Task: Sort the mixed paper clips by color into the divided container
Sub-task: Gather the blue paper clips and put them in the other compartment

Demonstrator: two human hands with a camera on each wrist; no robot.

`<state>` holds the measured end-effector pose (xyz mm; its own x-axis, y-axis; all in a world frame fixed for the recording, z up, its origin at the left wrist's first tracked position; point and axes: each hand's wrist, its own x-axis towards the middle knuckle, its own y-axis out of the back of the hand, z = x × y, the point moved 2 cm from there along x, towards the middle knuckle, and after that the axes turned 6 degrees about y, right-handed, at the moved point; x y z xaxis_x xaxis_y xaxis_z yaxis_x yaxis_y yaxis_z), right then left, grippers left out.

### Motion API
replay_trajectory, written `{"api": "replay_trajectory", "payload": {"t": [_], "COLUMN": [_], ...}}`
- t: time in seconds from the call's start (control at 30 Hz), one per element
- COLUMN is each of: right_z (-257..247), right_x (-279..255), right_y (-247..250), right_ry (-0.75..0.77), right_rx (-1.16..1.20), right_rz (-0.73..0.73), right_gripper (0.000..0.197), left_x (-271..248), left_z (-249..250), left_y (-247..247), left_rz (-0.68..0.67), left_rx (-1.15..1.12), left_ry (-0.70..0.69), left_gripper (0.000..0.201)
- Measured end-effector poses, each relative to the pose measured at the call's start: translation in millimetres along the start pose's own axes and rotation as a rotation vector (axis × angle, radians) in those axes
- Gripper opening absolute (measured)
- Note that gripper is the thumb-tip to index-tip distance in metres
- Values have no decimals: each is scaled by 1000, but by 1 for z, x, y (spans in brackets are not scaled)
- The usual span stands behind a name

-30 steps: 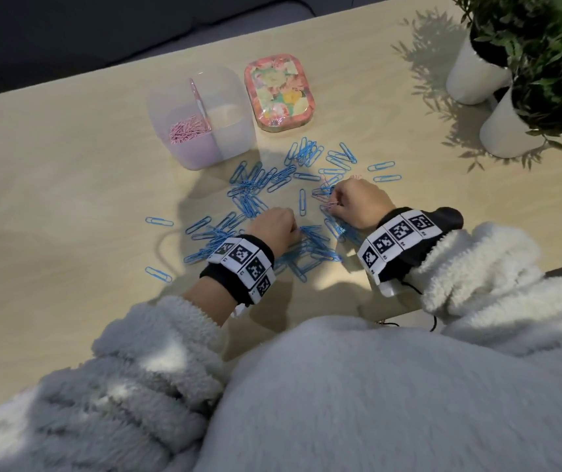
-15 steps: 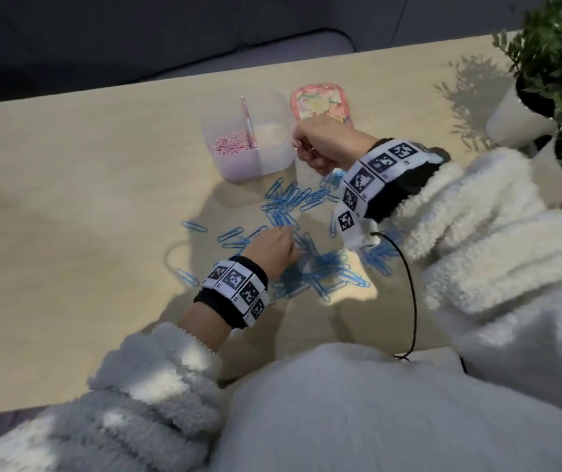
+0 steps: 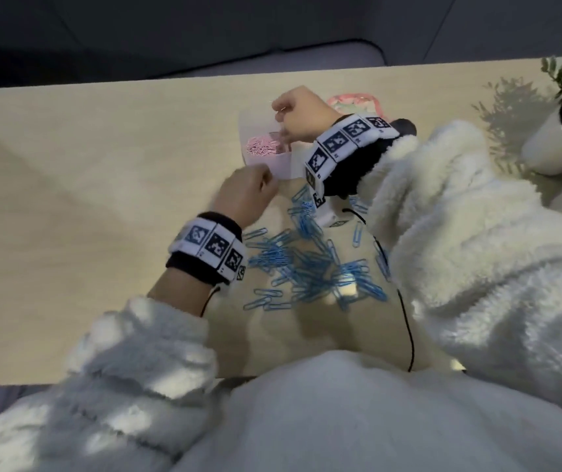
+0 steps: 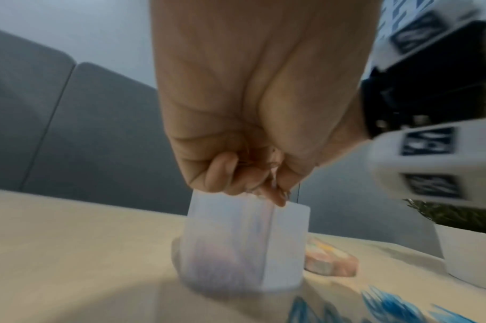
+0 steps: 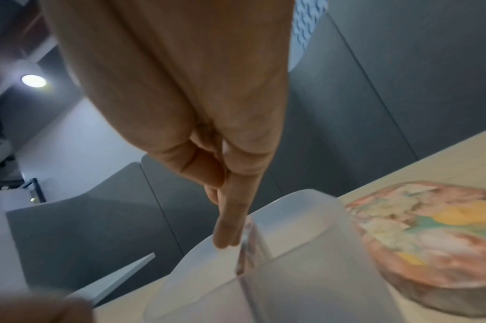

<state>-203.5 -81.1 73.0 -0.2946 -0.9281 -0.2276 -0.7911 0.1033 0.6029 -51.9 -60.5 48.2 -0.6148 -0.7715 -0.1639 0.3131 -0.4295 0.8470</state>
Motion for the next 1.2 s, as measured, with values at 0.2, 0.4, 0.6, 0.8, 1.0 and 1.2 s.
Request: {"api": "replay_trajectory", "payload": {"t": [0.2,0.4,0.6,0.8,1.0,1.2], "right_z": [49,132,193,204,195,212], "right_x": [-78,-170,-227,-241,-236,-243], "right_y": [39,69,58,35,11,23], "right_ry": [-36,-223,-303,-224,-116,-187], "right_rx": [402,224,-48,-139,-288,-281], "right_rz": [188,292,240,220,39,151], "right_gripper": [24,23,28,8,9,13], "left_x": [51,83,74,-4,-57,-51], "left_z": [15,17,20,65,87,82], "left_y": [13,-6,0,-53,-140,-139], "left_rz": [143,113,125,114,-329,-319], "left_rx": [137,365,215,278,340,338], "left_ry": [34,35,-92,-478,-665,-592], "left_gripper": [38,30,37,20,25,24]}}
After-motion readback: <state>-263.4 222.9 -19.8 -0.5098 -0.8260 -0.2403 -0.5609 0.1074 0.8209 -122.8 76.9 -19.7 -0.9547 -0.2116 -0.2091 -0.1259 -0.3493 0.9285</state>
